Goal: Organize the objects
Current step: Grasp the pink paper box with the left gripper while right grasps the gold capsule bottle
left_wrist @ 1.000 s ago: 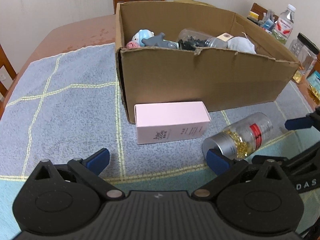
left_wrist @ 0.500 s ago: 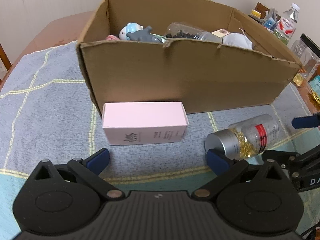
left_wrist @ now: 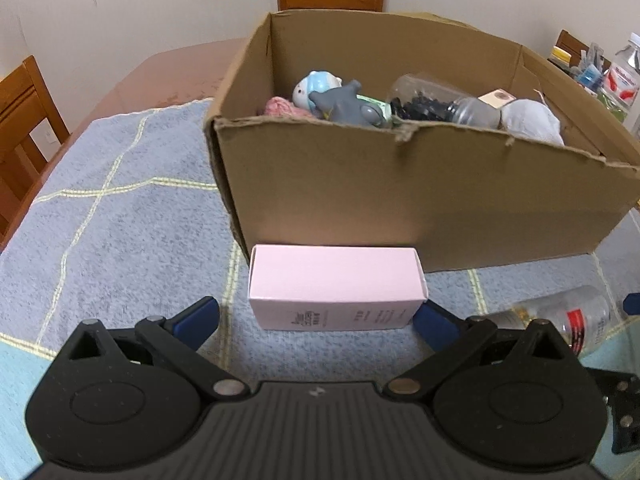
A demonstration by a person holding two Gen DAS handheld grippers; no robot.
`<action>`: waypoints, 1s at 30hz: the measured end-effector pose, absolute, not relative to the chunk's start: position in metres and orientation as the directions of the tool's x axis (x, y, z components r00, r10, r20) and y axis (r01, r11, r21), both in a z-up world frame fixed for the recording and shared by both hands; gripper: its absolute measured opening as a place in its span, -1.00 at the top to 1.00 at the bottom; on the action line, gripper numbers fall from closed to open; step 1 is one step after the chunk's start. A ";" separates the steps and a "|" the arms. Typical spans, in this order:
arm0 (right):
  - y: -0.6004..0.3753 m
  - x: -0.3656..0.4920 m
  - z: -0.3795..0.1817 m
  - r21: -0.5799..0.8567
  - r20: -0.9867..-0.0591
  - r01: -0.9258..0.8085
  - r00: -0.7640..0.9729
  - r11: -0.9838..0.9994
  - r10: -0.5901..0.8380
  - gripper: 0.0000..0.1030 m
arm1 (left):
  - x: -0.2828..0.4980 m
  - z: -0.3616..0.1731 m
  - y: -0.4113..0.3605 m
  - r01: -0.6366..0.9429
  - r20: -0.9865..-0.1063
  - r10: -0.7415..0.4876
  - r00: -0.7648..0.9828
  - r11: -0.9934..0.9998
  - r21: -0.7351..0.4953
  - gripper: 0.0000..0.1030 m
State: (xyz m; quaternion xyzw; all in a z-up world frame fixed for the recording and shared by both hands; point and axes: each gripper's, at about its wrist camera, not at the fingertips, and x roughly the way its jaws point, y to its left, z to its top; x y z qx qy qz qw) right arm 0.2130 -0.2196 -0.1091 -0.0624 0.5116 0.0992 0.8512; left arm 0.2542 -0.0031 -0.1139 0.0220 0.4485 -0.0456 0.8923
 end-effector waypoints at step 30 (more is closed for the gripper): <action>-0.152 0.215 -0.121 0.001 -0.880 -0.169 0.469 0.986 0.081 -1.00 | 0.260 -0.121 0.039 0.268 -0.797 -0.154 0.584 0.963 0.010 -0.97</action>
